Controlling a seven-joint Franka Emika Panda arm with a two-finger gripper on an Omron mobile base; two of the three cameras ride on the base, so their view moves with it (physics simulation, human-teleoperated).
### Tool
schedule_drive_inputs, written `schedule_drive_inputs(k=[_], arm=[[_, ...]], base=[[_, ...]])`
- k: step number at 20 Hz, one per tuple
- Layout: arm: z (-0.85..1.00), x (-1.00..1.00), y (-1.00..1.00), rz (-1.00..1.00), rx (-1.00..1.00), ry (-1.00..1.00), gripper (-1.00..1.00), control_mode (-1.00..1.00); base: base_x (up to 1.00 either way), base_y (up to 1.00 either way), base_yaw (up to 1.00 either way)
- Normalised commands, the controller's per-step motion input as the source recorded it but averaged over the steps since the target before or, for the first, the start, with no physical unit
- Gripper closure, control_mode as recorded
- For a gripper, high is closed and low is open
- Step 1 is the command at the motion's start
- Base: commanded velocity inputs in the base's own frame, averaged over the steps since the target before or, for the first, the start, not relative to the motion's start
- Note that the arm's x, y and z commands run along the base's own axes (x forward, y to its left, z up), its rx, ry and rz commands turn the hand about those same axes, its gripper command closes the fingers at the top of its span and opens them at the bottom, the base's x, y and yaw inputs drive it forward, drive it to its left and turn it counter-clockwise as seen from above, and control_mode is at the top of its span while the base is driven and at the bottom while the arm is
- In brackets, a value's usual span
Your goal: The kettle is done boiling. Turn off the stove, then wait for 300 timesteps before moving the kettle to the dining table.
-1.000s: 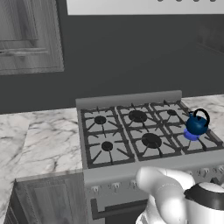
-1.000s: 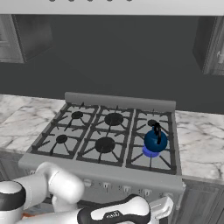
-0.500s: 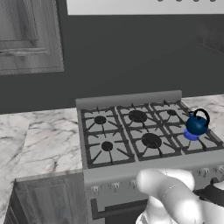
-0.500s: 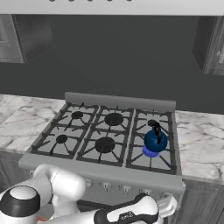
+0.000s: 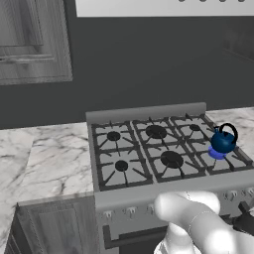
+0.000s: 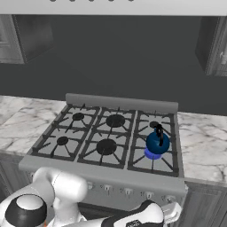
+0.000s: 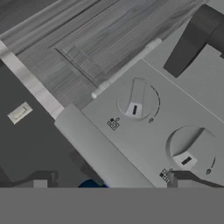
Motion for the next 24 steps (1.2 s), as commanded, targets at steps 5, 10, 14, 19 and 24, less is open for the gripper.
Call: schedule_drive_inputs(k=[5, 10, 14, 19, 24], arm=[[0.0, 0.07, 0.0, -0.04, 0.0, 0.0, -1.0, -1.0], [0.0, 0.1, 0.0, -0.03, 0.0, 0.0, -1.0, -1.0], [-0.01, 0.07, 0.0, 0.0, 0.0, 0.0, -1.0, -1.0], [-0.05, 0.14, 0.0, 0.0, 0.0, 0.0, -1.0, -1.0], [-0.11, 0.19, 0.0, 0.0, 0.0, 0.0, -1.0, -1.0]], base=[[0.0, 0.0, 0.0], [0.0, 0.0, 0.0], [0.0, 0.0, 0.0], [0.0, 0.0, 0.0], [0.0, 0.0, 0.0]])
